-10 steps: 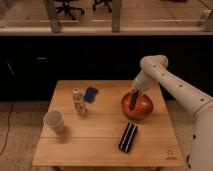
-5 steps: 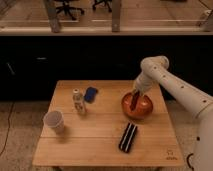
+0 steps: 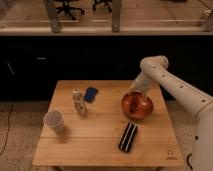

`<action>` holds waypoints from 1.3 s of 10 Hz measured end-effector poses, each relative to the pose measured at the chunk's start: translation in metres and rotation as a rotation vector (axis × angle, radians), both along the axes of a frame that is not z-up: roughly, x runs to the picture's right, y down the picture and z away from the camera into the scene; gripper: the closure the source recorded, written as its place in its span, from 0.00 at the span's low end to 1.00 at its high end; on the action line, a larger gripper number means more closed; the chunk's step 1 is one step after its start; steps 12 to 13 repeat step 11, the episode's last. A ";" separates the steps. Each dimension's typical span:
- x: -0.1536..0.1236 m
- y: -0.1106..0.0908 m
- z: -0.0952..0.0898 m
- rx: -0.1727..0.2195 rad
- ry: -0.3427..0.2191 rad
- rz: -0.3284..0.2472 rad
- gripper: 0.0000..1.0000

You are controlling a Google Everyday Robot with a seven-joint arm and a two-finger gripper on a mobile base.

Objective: Place the pepper in the ceramic bowl

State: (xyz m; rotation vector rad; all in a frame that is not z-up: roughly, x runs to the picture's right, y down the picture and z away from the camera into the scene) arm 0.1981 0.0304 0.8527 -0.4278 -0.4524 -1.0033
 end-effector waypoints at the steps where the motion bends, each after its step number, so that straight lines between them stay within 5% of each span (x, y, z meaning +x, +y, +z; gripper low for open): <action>1: -0.001 0.001 0.000 -0.002 -0.003 -0.003 0.20; 4: -0.001 0.001 0.000 -0.004 -0.006 -0.006 0.20; 6: 0.002 0.007 0.005 -0.054 -0.009 0.019 0.20; 13: 0.003 0.008 0.011 -0.095 0.000 0.056 0.20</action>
